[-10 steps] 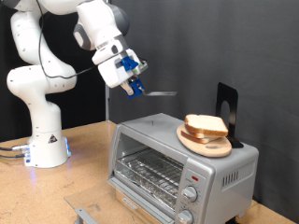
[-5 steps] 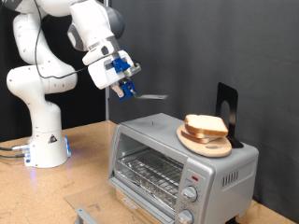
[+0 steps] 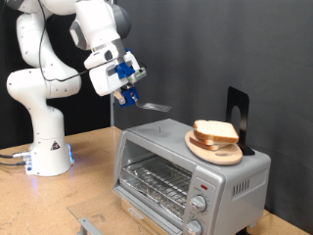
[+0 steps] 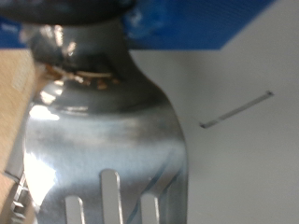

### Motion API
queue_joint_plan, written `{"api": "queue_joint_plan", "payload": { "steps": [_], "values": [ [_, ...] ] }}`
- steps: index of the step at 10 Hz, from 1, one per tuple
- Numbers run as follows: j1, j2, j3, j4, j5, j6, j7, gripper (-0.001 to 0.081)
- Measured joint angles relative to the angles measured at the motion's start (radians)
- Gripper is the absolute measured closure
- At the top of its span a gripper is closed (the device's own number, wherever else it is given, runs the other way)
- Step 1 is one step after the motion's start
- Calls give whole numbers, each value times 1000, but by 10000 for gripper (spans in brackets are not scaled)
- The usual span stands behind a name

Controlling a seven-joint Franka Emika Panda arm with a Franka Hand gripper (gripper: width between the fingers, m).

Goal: Make a piece of toast with the oven

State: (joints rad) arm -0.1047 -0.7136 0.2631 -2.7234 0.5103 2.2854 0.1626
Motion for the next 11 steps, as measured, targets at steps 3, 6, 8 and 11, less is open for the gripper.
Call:
{"api": "queue_joint_plan", "payload": {
  "steps": [3,6,8,11],
  "values": [
    [-68,104,-3,81,-71,-93,2,415],
    [-86,185,-11,148,-91,-152,-1,415],
    [-86,183,-8,143,-90,-137,0,415],
    [-94,213,1,162,-99,-80,40,415]
  ]
}}
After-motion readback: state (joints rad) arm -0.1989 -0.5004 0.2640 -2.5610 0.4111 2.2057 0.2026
